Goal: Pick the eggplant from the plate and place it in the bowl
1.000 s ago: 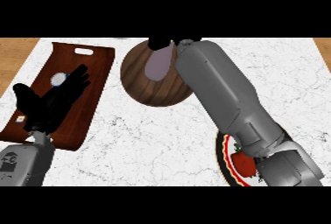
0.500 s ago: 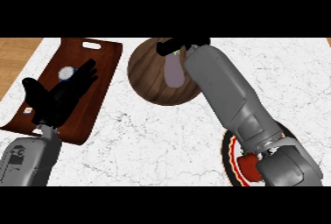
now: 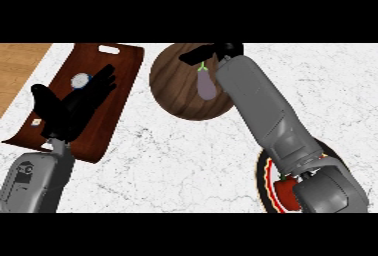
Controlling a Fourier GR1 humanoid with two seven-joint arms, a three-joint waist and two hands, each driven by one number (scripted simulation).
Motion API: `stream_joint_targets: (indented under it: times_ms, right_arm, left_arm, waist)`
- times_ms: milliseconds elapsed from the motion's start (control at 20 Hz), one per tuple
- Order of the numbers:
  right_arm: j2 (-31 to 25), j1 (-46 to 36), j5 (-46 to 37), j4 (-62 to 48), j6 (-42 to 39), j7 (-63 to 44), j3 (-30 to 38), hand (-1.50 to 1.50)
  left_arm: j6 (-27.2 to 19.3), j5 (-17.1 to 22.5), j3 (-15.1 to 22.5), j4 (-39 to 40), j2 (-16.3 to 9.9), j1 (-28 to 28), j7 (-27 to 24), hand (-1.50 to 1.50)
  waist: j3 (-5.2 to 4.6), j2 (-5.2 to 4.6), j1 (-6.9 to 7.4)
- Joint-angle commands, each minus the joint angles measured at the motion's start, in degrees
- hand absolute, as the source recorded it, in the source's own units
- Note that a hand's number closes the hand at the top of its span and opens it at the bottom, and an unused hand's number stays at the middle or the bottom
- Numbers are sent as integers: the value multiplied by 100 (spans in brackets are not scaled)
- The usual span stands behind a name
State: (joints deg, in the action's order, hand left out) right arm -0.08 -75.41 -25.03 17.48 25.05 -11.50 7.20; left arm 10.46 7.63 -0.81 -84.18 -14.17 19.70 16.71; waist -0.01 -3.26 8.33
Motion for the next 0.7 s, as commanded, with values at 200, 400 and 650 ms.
stream_joint_targets:
  times_ms: [200,400,650]
  right_arm:
    - [-196,-107,-57,-301,998,518,222,-150]
    - [-514,-4,54,-285,1277,776,433,-150]
    - [-783,208,181,-111,745,1448,509,-150]
  left_arm:
    - [2,-49,-110,95,-63,-148,-211,0]
    - [-62,-118,-67,91,6,-400,-215,0]
    - [-37,-32,-281,-76,-123,-720,-201,0]
  waist:
    - [-5,55,-168]
    - [-1,145,-386]
    - [4,256,-597]
